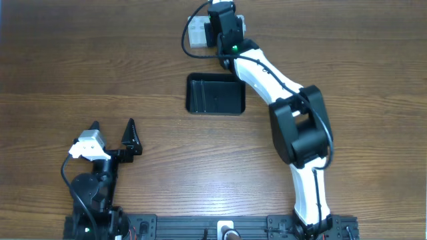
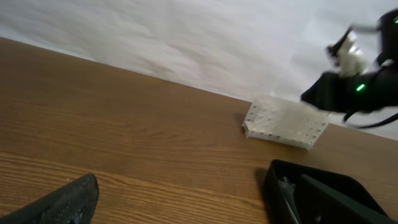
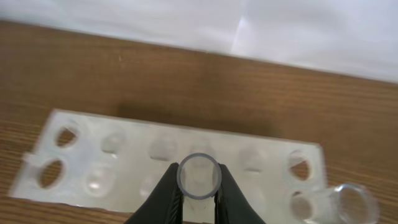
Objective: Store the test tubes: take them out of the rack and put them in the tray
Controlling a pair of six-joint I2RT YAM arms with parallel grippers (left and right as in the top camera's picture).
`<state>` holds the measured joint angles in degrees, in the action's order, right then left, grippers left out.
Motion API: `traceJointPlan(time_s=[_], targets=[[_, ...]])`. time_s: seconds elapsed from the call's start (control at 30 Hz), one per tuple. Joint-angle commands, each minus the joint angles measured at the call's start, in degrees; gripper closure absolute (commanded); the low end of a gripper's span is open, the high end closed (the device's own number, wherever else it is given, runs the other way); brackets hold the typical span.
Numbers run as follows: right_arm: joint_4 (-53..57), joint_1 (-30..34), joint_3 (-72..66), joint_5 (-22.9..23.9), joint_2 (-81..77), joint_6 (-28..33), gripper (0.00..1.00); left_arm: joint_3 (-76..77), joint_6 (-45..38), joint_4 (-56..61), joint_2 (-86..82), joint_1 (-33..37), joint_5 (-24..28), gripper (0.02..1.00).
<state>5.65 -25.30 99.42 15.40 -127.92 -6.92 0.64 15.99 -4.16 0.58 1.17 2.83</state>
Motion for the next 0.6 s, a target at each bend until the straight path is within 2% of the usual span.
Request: traceJointPlan(time_s=[0.03, 0.27, 0.5, 0.6], targets=[[0.7, -0.5, 1.4, 1.6, 14.0, 1.0, 0.886, -0.3, -0.6, -0.2, -0.2, 0.3, 0.3, 0.018], [6.8, -0.7, 1.4, 1.0, 27.7, -2.0, 0.884, -0.3, -0.6, -0.2, -0.2, 0.3, 0.3, 0.018], [34.3, -2.4, 1.2, -3.1, 32.9, -11.9, 0.928, -0.3, -0.6, -0.2, -0.2, 0.3, 0.3, 0.018], [41.2, -3.1, -0.7, -5.0, 31.1, -14.2, 0.930, -0.3, -0.6, -0.2, -0.2, 0.3, 0.3, 0.018]])
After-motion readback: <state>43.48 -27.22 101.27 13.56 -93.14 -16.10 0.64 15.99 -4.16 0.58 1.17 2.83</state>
